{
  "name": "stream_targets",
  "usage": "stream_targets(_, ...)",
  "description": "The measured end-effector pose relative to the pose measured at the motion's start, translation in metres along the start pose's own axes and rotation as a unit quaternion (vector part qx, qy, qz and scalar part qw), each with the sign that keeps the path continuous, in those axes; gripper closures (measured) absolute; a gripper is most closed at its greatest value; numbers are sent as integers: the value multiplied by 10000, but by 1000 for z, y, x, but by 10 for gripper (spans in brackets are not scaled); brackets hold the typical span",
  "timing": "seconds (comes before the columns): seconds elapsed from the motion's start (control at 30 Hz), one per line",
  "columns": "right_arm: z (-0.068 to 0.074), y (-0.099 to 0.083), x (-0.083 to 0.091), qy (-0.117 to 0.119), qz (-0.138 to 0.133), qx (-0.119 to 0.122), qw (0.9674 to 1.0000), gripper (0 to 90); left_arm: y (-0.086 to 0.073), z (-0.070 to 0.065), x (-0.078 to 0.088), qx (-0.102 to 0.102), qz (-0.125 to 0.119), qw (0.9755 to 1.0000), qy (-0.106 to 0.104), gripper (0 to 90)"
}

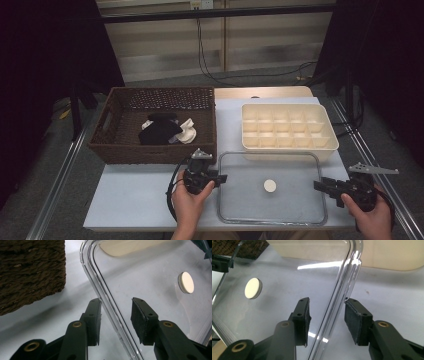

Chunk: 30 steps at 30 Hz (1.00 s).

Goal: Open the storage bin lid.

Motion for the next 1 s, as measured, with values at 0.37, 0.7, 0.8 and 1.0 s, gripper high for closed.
stream_targets(0.37,-11,-2,-7,-234,-24,93,9997,575,-2,4,-9,-189,-32,9992,339,599)
stream_targets(0.7,-9,3,-3,-310,-217,437,9983,392,1,6,-4,-443,-209,9979,424,283)
stream_targets(0.8,-7,3,-5,-237,-179,532,9981,321,2,7,-2,-546,-228,9975,395,229)
stream_targets(1.0,-3,5,-9,-134,-107,728,9972,251,0,7,0,-698,-267,9966,359,132)
Point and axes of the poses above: each handheld gripper's, and its own axes: x roughly backward along the jaws, y roughly out of its top, z roughly to its left, the point moved 3 cm from there along -x, roughly forward along the jaws, and after that the axes turned 12 degrees about y, right-handed, at the moved point
